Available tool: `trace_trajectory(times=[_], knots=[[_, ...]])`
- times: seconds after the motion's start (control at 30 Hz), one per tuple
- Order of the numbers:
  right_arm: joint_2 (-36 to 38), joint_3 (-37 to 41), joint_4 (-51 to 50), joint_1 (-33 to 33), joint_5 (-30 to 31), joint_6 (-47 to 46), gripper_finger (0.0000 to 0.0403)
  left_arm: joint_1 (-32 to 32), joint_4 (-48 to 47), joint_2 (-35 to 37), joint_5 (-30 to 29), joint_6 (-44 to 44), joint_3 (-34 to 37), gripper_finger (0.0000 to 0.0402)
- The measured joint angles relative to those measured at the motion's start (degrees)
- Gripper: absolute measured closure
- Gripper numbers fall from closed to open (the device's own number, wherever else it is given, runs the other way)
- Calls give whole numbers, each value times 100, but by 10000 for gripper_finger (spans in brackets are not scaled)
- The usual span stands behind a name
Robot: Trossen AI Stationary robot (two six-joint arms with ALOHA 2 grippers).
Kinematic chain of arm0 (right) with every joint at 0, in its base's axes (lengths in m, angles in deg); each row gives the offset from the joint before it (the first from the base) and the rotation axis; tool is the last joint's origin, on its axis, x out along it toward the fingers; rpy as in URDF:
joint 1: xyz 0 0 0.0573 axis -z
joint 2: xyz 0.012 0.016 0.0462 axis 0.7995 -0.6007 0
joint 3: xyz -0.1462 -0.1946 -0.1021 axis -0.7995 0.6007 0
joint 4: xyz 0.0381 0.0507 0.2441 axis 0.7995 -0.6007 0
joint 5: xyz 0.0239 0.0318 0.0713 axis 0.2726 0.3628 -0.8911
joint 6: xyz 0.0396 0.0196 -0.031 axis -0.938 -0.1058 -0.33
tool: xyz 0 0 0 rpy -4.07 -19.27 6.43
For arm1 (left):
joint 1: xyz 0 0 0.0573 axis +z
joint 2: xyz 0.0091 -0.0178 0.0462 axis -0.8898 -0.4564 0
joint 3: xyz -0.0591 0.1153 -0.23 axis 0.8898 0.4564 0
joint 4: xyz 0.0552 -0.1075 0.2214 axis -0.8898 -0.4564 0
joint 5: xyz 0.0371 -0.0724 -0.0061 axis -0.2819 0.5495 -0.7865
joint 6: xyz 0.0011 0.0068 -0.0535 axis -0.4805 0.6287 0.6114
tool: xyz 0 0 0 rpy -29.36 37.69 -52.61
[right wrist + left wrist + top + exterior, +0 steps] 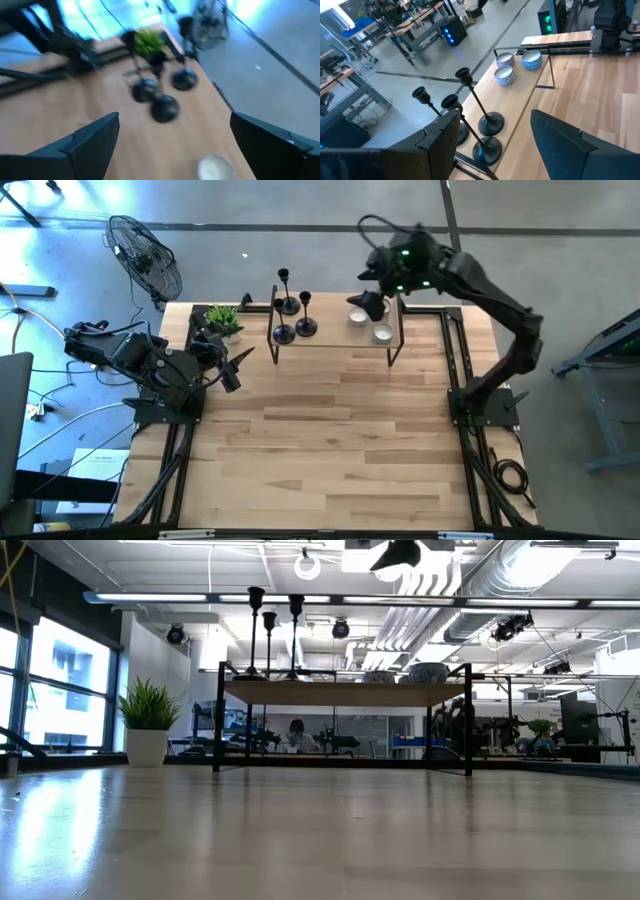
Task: Pick & Place candle stick holders
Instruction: Return to Home Position
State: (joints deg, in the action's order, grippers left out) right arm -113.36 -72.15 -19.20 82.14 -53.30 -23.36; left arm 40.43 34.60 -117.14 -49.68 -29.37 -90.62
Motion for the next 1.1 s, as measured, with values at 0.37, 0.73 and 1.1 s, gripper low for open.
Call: trace_trajectory(times=[0.37,0.73,1.1], knots=[[450,-2,421,-905,-1296,-561,29,0,96,-183,52,13,2,163],[449,-2,1766,-2265,-2061,-1061,35,-13,1847,-561,650,-1248,2,163],[447,0,3016,-2779,-1927,-891,45,-13,4496,-226,2210,-3310,2,163]])
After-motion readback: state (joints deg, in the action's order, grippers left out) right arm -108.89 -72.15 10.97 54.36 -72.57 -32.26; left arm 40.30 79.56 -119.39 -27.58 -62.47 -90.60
